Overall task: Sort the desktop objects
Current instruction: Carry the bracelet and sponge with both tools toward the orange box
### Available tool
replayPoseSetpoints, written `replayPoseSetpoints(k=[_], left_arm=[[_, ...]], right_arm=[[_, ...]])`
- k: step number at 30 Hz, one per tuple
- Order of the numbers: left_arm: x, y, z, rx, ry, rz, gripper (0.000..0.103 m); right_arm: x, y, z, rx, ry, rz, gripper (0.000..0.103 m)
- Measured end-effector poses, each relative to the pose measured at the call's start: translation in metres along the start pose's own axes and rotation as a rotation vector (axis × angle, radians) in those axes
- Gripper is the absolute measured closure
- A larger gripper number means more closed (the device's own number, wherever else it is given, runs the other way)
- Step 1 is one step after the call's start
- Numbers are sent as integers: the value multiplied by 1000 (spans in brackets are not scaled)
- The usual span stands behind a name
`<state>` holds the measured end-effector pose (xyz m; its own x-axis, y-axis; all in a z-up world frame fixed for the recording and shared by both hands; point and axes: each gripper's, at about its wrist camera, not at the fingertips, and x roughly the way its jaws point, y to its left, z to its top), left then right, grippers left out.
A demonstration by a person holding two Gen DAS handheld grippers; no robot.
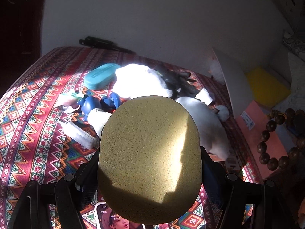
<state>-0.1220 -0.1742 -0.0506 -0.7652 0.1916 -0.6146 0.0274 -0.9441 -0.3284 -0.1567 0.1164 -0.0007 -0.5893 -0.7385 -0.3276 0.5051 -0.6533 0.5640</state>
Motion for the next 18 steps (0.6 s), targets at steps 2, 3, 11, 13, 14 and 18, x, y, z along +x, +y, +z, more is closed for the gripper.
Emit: replayPoseSetpoints(k=[2, 3, 11, 13, 14, 18], left_arm=[[-1, -8, 2, 8, -3, -12, 26], [-2, -12, 3, 10, -6, -20, 26], [-7, -64, 26, 61, -41, -88, 26], [-7, -83, 33, 82, -52, -112, 26], [-8, -94, 37, 94, -59, -129, 26], [-9, -137, 50, 149, -79, -186, 26]], right_arm=[[-10, 1, 8, -4, -26, -16, 83], [-15, 0, 11, -3, -38, -24, 83], [-59, 5, 45, -40, -160, -104, 83], [-70, 6, 55, -53, -190, -147, 83], [-76, 7, 61, -60, -207, -174, 83], [-98, 8, 84, -89, -285, -289, 83]])
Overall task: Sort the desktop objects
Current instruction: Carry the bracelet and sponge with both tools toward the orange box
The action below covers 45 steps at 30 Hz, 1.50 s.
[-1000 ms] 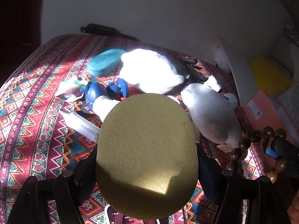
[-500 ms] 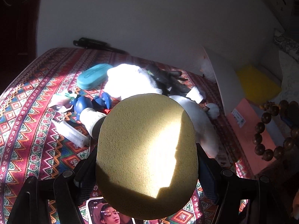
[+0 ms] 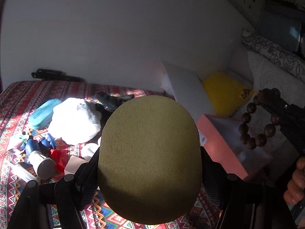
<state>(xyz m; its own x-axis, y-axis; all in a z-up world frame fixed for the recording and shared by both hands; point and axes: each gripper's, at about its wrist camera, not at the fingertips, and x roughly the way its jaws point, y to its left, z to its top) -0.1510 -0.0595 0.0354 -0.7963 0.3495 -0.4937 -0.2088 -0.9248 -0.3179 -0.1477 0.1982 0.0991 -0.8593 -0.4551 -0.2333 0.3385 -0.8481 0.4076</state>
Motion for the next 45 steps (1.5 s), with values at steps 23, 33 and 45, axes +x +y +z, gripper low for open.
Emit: replayPoseSetpoints(k=[23, 33, 45], left_arm=[[83, -131, 13, 143, 96, -141, 26], [121, -171, 15, 175, 141, -197, 26], [172, -207, 8, 204, 218, -237, 26]], right_arm=[[-19, -130, 33, 131, -56, -223, 83], [-10, -181, 26, 210, -17, -292, 83], [3, -220, 15, 282, 20, -311, 83]])
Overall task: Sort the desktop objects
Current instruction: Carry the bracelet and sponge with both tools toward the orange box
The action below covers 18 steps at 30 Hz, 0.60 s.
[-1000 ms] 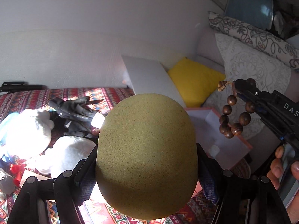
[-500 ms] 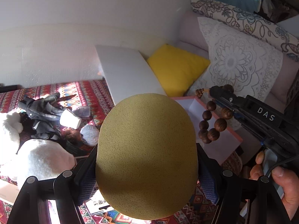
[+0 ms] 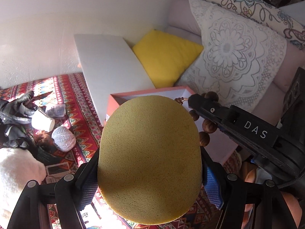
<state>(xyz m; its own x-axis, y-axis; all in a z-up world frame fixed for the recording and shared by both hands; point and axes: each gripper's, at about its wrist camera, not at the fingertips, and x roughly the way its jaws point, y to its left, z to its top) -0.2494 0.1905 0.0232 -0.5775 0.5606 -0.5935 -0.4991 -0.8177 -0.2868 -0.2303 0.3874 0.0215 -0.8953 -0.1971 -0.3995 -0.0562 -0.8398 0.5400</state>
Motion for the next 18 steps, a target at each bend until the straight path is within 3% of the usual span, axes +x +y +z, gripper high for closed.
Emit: replayPoseSetpoints(k=[18], left_arm=[[96, -25, 8, 36, 129, -45, 26]], right_arm=[[21, -61, -1, 109, 28, -118, 83]])
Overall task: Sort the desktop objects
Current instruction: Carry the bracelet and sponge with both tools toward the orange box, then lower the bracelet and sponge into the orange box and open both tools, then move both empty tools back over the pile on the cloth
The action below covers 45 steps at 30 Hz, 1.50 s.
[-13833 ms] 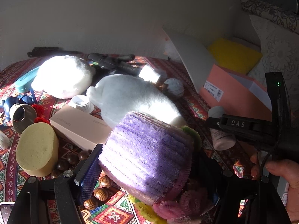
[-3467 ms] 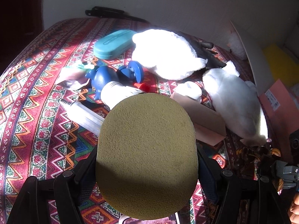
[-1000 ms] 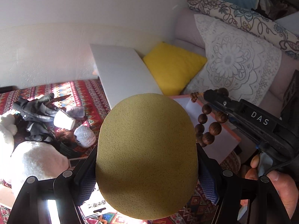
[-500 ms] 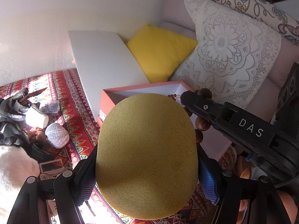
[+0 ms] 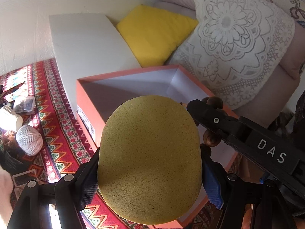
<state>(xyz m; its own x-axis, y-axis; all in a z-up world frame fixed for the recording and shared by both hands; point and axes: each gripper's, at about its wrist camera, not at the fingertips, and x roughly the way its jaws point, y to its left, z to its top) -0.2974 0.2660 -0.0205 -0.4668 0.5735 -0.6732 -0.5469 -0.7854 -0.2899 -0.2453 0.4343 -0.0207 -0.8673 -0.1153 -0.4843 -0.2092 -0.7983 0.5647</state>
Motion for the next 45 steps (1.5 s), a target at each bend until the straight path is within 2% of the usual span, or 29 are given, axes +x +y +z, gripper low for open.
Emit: replayPoseSetpoints(k=[6, 11, 12, 14, 15, 20, 26, 33, 36, 39, 43, 45], left_arm=[[27, -13, 1, 19, 35, -19, 26], [45, -12, 4, -19, 66, -37, 25], [50, -12, 4, -27, 80, -35, 22], [60, -11, 4, -42, 106, -32, 14], [62, -10, 3, -45, 111, -33, 13], [48, -7, -1, -34, 63, 2, 8], [23, 9, -7, -63, 30, 15, 8], [-34, 29, -22, -89, -39, 63, 8], [-69, 45, -32, -112, -86, 100, 7], [-105, 70, -49, -153, -134, 160, 6], [-149, 116, -80, -244, -180, 259, 5], [-169, 147, -98, -317, -199, 315, 5]], right_arm=[[-2, -13, 2, 28, -12, -36, 82], [-3, -26, 5, 70, -19, -56, 81], [-2, -30, 5, 91, -12, -67, 75], [-1, -38, 4, 128, -3, -109, 39], [-2, -41, 4, 140, -4, -139, 14], [-21, -45, 7, 117, -71, -285, 12], [-44, -30, 10, 81, -146, -311, 12], [-48, 0, 4, 19, -145, -260, 12], [-44, 16, -1, -2, -121, -189, 12], [-31, 35, -12, -20, -64, -66, 12], [-7, 75, -36, -54, 77, 181, 12], [3, 103, -53, -98, 143, 273, 12]])
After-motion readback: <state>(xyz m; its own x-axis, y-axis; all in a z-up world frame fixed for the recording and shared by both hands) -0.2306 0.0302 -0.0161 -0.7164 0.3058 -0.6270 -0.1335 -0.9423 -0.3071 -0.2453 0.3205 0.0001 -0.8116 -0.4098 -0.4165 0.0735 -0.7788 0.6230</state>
